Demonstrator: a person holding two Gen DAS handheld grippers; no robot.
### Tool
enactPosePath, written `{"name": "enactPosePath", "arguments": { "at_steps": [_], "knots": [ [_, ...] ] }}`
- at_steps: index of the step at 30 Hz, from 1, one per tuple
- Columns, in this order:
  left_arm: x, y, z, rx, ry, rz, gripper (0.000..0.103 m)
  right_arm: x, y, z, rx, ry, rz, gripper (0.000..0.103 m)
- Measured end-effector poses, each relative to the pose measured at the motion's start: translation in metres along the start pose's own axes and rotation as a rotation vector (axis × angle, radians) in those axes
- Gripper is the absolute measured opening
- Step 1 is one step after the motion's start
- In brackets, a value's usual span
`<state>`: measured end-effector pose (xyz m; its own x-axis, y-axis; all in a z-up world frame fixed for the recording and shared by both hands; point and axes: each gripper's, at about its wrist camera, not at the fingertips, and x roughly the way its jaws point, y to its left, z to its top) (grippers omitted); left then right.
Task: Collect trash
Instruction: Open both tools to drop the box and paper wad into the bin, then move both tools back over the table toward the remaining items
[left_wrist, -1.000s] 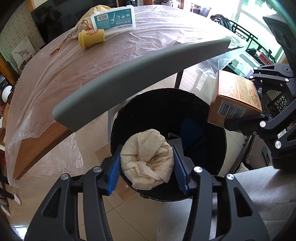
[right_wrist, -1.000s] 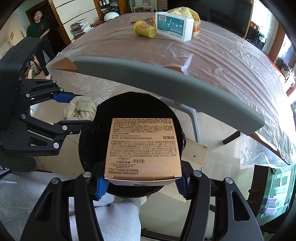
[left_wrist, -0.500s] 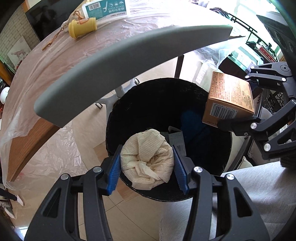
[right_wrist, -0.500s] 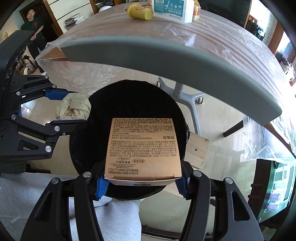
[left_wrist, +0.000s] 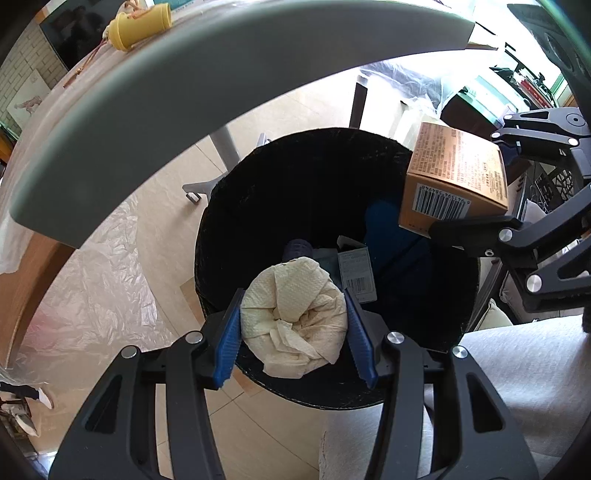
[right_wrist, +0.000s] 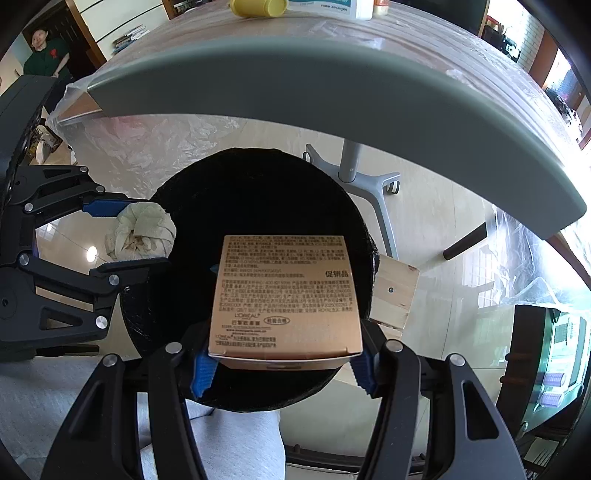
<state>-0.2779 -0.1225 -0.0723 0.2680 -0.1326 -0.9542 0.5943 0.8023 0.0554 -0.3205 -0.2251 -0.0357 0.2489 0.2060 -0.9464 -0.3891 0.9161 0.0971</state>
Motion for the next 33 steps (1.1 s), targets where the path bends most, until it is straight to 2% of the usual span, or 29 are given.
{"name": "enactPosePath", "arguments": {
  "at_steps": [21, 22, 23, 24, 25, 26, 27, 33],
  "knots": [
    [0.013, 0.006, -0.002, -0.015, 0.036, 0.019, 0.052, 0.010, -0.007, 0.002, 0.013, 0.023, -0.016, 0.058],
    [0.014, 0.006, -0.002, -0.017, 0.042, 0.004, 0.052, 0.010, -0.008, 0.003, 0.016, 0.024, -0.013, 0.058],
    [0.014, 0.007, -0.002, -0.020, 0.044, -0.020, 0.056, 0.010, -0.008, 0.002, 0.015, 0.023, -0.007, 0.058],
    [0.015, 0.007, -0.001, -0.024, 0.048, -0.029, 0.071, 0.010, -0.009, 0.003, 0.020, 0.025, -0.001, 0.063],
    [0.014, 0.008, -0.001, -0.031, 0.043, -0.019, 0.078, 0.009, -0.010, 0.003, 0.028, 0.026, -0.006, 0.076],
    [0.012, 0.008, -0.001, -0.033, 0.033, -0.009, 0.085, 0.007, -0.012, 0.003, 0.038, 0.019, -0.015, 0.081],
    [0.008, 0.008, -0.002, -0.035, 0.019, -0.012, 0.085, 0.003, -0.013, 0.002, 0.045, 0.006, -0.017, 0.084],
    [0.001, 0.011, -0.004, -0.042, 0.011, 0.001, 0.086, -0.020, -0.018, -0.003, 0.061, -0.040, -0.026, 0.085]
  ]
}}
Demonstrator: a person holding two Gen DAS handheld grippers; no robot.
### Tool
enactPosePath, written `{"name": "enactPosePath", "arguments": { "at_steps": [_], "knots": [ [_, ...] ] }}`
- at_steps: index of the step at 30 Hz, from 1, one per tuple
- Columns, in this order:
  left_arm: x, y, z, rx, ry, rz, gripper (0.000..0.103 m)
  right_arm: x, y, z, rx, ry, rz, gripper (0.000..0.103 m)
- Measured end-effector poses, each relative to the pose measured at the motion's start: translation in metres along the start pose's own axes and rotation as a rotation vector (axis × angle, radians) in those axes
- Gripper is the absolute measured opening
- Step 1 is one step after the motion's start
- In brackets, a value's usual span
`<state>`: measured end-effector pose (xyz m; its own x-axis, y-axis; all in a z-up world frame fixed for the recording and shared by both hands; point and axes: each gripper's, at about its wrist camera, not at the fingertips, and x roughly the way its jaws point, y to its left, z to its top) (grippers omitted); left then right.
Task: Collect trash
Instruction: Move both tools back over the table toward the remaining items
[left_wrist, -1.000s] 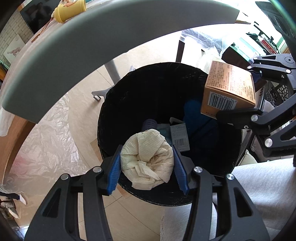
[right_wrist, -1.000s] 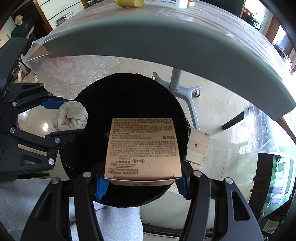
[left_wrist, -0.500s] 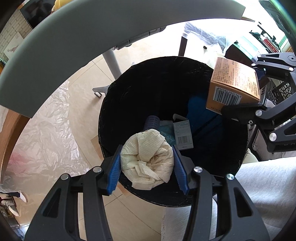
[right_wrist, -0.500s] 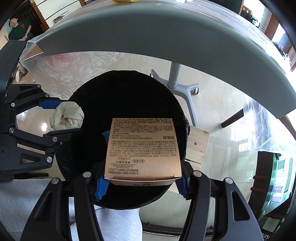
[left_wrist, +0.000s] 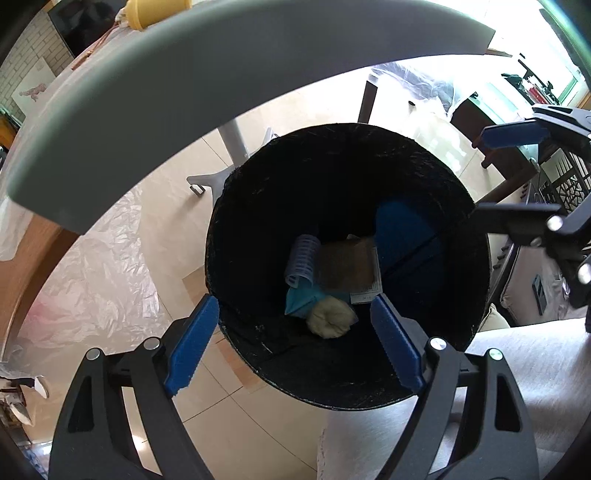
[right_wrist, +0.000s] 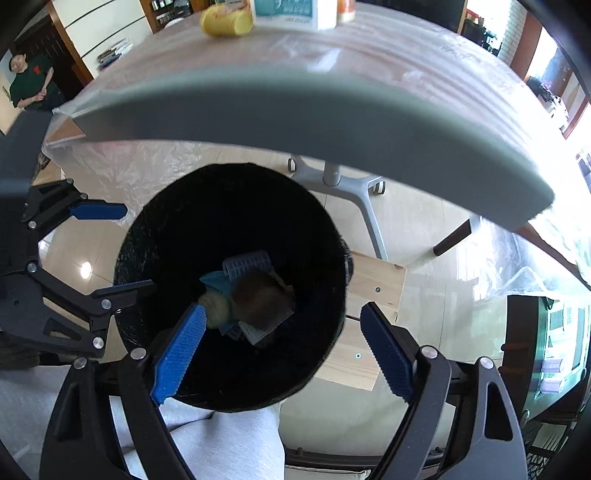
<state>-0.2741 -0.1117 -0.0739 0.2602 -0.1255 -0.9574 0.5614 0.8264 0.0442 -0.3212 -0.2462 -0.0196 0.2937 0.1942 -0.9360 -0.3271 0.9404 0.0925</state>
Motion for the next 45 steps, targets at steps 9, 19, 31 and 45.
{"name": "enactPosePath", "arguments": {
  "at_steps": [9, 19, 31, 45],
  "knots": [
    [-0.056, -0.001, 0.003, 0.008, -0.132, 0.004, 0.086, -0.059, -0.005, 0.003, -0.013, -0.157, -0.068, 0.087],
    [-0.132, 0.015, 0.045, -0.020, -0.425, 0.140, 0.101, -0.151, -0.030, 0.044, 0.081, -0.585, -0.162, 0.099],
    [-0.106, 0.044, 0.097, -0.119, -0.405, 0.178, 0.101, -0.133, -0.043, 0.129, 0.116, -0.508, -0.181, 0.099],
    [-0.074, 0.072, 0.126, -0.173, -0.340, 0.233, 0.101, -0.067, -0.056, 0.221, 0.149, -0.334, -0.094, 0.089]
  ]
}}
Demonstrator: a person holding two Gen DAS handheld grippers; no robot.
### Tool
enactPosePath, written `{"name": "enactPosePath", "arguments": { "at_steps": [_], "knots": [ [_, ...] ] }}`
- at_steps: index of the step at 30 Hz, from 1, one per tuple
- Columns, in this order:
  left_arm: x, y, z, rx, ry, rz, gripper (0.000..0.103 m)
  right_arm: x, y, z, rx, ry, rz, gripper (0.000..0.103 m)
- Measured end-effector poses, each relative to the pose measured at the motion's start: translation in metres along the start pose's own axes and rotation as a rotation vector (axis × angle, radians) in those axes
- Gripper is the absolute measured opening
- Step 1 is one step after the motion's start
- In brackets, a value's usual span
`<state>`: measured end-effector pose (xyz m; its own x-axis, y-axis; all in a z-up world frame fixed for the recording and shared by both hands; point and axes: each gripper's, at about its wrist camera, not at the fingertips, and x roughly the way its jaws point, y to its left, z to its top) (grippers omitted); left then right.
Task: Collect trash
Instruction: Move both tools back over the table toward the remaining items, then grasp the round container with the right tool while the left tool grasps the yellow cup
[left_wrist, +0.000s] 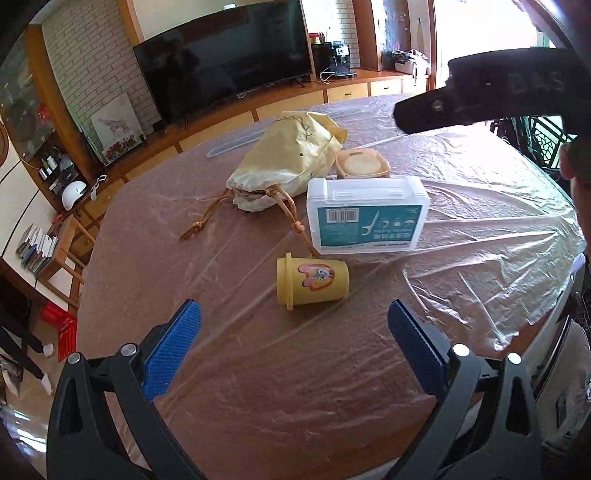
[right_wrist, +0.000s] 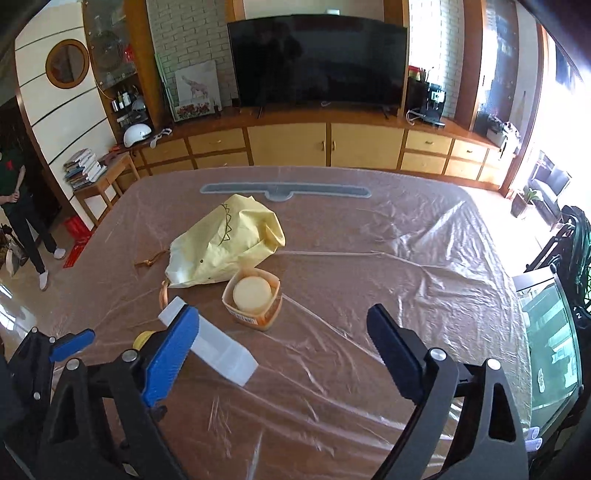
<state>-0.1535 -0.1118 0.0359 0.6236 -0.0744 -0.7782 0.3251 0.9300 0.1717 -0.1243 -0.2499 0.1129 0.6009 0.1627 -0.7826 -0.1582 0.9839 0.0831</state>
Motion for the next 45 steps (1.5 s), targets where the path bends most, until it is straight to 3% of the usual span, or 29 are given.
{"name": "enactPosePath", "arguments": {
  "at_steps": [12, 22, 32, 36, 41, 45],
  "knots": [
    [0.016, 0.007, 0.007, -0.032, 0.038, -0.001, 0.101, 0.064, 0.008, 0.017, 0.050, 0.133, 0.041, 0.079],
    [0.024, 0.009, 0.011, -0.047, 0.060, -0.038, 0.101, 0.095, 0.015, 0.023, 0.065, 0.223, 0.062, 0.068],
    [0.030, 0.010, 0.015, -0.058, 0.077, -0.062, 0.100, 0.107, 0.017, 0.023, 0.076, 0.256, 0.083, 0.067],
    [0.032, 0.010, 0.016, -0.054, 0.090, -0.077, 0.094, 0.110, 0.019, 0.024, 0.069, 0.252, 0.083, 0.067],
    [0.033, 0.009, 0.014, -0.055, 0.101, -0.091, 0.085, 0.111, 0.019, 0.024, 0.067, 0.250, 0.097, 0.059],
    [0.031, 0.010, 0.014, -0.062, 0.099, -0.114, 0.071, 0.110, 0.019, 0.022, 0.069, 0.236, 0.105, 0.054]
  ]
}}
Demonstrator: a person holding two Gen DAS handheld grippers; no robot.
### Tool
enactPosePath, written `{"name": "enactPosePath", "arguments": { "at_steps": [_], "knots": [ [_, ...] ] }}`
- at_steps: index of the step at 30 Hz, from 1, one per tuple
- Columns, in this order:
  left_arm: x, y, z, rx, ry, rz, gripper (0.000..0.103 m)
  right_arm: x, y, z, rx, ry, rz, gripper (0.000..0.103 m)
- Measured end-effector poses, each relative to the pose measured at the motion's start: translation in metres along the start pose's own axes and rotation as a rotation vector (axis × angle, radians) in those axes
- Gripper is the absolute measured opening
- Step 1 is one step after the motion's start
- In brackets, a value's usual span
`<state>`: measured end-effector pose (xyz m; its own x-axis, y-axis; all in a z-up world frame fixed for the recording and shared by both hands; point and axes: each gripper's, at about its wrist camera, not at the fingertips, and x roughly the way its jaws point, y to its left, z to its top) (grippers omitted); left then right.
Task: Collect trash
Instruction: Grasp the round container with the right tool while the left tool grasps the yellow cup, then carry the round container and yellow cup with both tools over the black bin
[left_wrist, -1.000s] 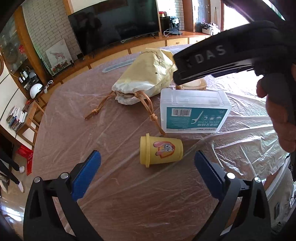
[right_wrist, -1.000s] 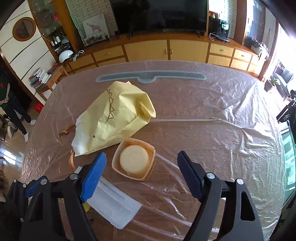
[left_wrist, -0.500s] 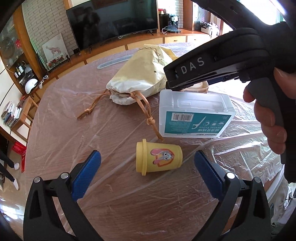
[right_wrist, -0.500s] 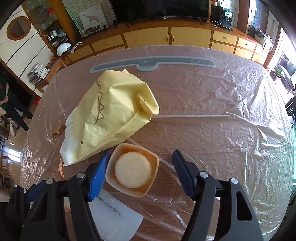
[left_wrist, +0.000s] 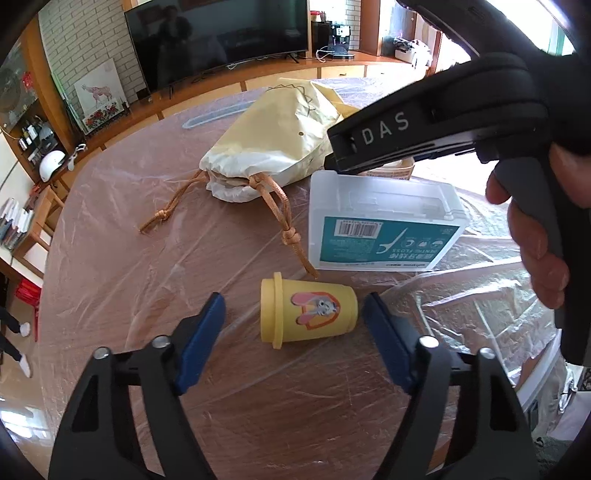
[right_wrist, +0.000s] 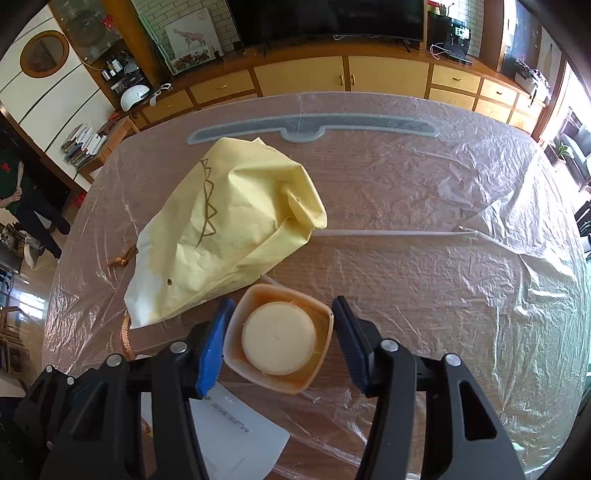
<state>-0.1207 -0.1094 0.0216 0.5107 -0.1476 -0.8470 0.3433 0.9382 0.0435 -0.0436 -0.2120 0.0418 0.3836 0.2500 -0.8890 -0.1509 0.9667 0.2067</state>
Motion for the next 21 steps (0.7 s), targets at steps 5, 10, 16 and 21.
{"name": "enactPosePath", "arguments": {
  "at_steps": [5, 10, 16, 21],
  "knots": [
    [-0.003, 0.001, 0.001, 0.002, -0.007, -0.021, 0.048, -0.004, -0.008, -0.004, 0.015, -0.009, 0.025, 0.052],
    [-0.006, 0.006, -0.001, -0.027, -0.025, -0.042, 0.046, -0.012, -0.026, -0.009, 0.062, -0.019, 0.052, 0.050],
    [-0.012, 0.006, -0.006, -0.024, -0.040, -0.043, 0.045, -0.023, -0.048, -0.015, 0.118, -0.034, 0.061, 0.048],
    [-0.017, 0.012, -0.009, -0.039, -0.051, -0.045, 0.045, -0.031, -0.058, -0.025, 0.134, -0.042, 0.062, 0.048]
  ]
}}
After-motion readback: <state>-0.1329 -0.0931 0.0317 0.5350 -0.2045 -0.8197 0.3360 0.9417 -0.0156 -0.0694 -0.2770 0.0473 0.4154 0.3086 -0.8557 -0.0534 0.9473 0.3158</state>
